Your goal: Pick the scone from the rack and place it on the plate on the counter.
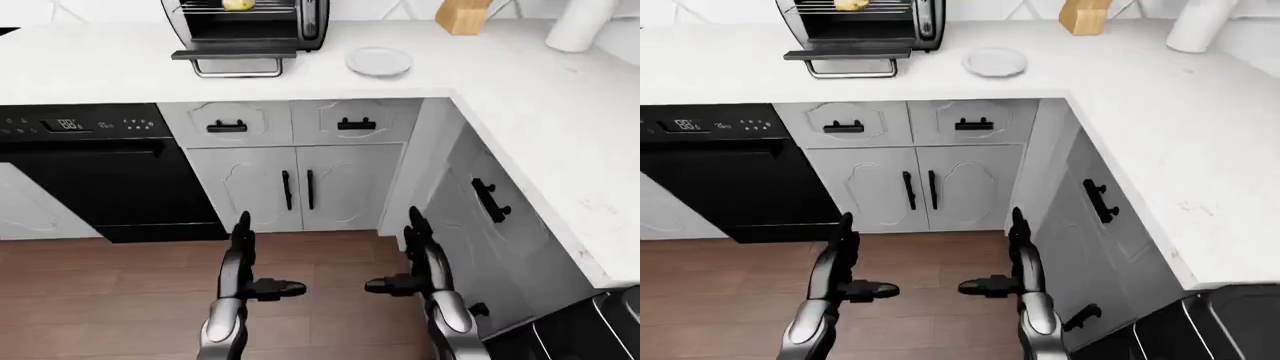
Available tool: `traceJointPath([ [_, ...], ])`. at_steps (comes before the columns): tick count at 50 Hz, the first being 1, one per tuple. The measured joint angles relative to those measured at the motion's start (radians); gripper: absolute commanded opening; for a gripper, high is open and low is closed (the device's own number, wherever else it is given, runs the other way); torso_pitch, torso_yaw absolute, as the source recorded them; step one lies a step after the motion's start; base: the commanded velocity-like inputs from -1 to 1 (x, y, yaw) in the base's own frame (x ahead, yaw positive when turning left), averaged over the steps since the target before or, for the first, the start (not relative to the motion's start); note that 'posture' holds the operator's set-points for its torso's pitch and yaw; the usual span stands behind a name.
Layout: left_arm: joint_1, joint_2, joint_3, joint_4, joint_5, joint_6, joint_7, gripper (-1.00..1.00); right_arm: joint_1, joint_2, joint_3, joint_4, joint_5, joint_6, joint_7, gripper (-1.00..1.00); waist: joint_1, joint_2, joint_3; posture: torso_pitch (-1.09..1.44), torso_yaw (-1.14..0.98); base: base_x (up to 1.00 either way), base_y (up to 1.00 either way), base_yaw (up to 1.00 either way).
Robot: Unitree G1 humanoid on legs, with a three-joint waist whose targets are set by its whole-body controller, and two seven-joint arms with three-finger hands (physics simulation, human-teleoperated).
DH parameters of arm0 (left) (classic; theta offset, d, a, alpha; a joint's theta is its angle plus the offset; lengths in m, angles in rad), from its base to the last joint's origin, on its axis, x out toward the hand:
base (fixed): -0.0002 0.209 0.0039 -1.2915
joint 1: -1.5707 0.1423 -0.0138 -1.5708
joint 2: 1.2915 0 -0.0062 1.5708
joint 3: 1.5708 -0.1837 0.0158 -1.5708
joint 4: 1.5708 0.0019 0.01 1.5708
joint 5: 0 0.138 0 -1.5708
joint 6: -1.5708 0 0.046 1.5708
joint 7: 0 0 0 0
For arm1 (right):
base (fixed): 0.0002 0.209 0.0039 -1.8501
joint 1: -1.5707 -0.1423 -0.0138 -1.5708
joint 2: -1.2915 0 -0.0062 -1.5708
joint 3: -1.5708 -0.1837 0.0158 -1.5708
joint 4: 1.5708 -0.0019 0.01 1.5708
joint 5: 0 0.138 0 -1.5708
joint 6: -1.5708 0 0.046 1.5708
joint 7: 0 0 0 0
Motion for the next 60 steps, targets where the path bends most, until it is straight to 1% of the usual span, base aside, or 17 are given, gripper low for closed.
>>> traceJointPath([
  [1,-0.002,0.008,-0.002,-0.043,0.003,0.027,0.0,1.0,0.0,-0.003,0.001,-0.054,0.002,0.035,-0.001,1.0,-0.001,-0.004,-0.005,0.0,0.0,0.0,0.0,0.0],
  [3,-0.039,0.02,0.011,-0.171,0.013,0.087,0.003,1.0,-0.041,-0.014,-0.01,-0.2,0.002,0.105,-0.007,1.0,0.006,-0.003,-0.045,0.0,0.0,0.0,0.0,0.0],
  [5,-0.066,0.023,0.021,-0.254,0.02,0.132,0.005,1.0,-0.078,-0.018,-0.021,-0.278,0.0,0.141,-0.013,1.0,0.008,-0.01,-0.033,0.0,0.0,0.0,0.0,0.0],
  [8,-0.1,0.032,0.024,-0.343,0.027,0.223,-0.002,1.0,-0.126,-0.029,-0.03,-0.357,0.002,0.223,-0.014,1.0,0.009,-0.008,-0.061,0.0,0.0,0.0,0.0,0.0],
  [13,-0.175,0.05,0.037,-0.449,0.034,0.375,-0.022,1.0,-0.218,-0.047,-0.047,-0.47,0.013,0.387,-0.018,1.0,0.01,-0.003,-0.069,0.0,0.0,0.0,0.0,0.0],
  [19,-0.369,0.108,0.074,-0.54,0.037,0.601,-0.045,1.0,-0.4,-0.099,-0.08,-0.599,0.038,0.602,-0.032,1.0,0.012,-0.003,-0.062,0.0,0.0,0.0,0.0,0.0],
  [26,-0.626,0.186,0.093,-0.533,0.032,0.752,-0.066,1.0,-0.592,-0.151,-0.087,-0.668,0.065,0.754,-0.031,1.0,0.01,-0.002,-0.062,0.0,0.0,0.02,0.0,0.0],
  [34,-0.773,0.28,0.138,-0.56,0.017,0.869,-0.08,1.0,-0.749,-0.212,-0.116,-0.674,0.11,0.853,-0.047,1.0,0.01,0.002,-0.046,0.0,0.0,0.11,0.0,0.0],
  [42,-0.936,0.349,0.124,-0.439,-0.012,0.879,-0.106,1.0,-0.887,-0.291,-0.154,-0.617,0.147,0.899,-0.063,1.0,-0.002,0.049,-0.033,0.0,0.0,0.12,0.0,0.0],
  [45,-0.946,0.365,0.136,-0.416,-0.006,0.88,-0.109,1.0,-0.896,-0.292,-0.136,-0.601,0.157,0.9,-0.062,1.0,0.007,0.029,-0.031,0.0,0.0,0.13,0.0,0.0],
  [48,-0.937,0.367,0.148,-0.413,0.004,0.886,-0.103,1.0,-0.895,-0.289,-0.119,-0.603,0.17,0.901,-0.056,1.0,0.015,0.034,-0.03,0.0,0.0,0.13,0.0,0.0],
  [49,-0.959,0.384,0.143,-0.395,0.006,0.896,-0.109,1.0,-0.932,-0.301,-0.114,-0.572,0.176,0.908,-0.05,1.0,0.014,0.031,-0.024,0.0,0.0,0.13,0.0,0.0],
  [51,-1.022,0.406,0.132,-0.352,0.007,0.909,-0.125,1.0,-1.011,-0.327,-0.124,-0.502,0.184,0.911,-0.044,1.0,0.015,0.011,-0.024,0.0,0.0,0.12,0.0,0.0],
  [54,-1.056,0.421,0.139,-0.367,0.009,0.902,-0.139,1.0,-1.037,-0.343,-0.141,-0.516,0.186,0.902,-0.052,1.0,0.017,-0.027,-0.032,0.0,0.0,0.12,0.0,0.0],
  [56,-1.056,0.422,0.142,-0.378,0.011,0.893,-0.144,1.0,-1.029,-0.351,-0.155,-0.544,0.192,0.901,-0.058,1.0,0.003,-0.016,-0.027,0.0,0.0,0.12,0.0,0.0],
  [58,-1.058,0.423,0.133,-0.372,0.009,0.898,-0.149,1.0,-1.014,-0.353,-0.165,-0.548,0.194,0.905,-0.067,1.0,-0.004,-0.024,-0.019,0.0,0.0,0.12,0.0,0.0],
  [60,-1.059,0.424,0.13,-0.366,0.006,0.904,-0.151,1.0,-1.01,-0.351,-0.163,-0.535,0.194,0.911,-0.077,1.0,-0.003,-0.023,-0.024,0.0,0.0,0.12,0.0,0.0],
])
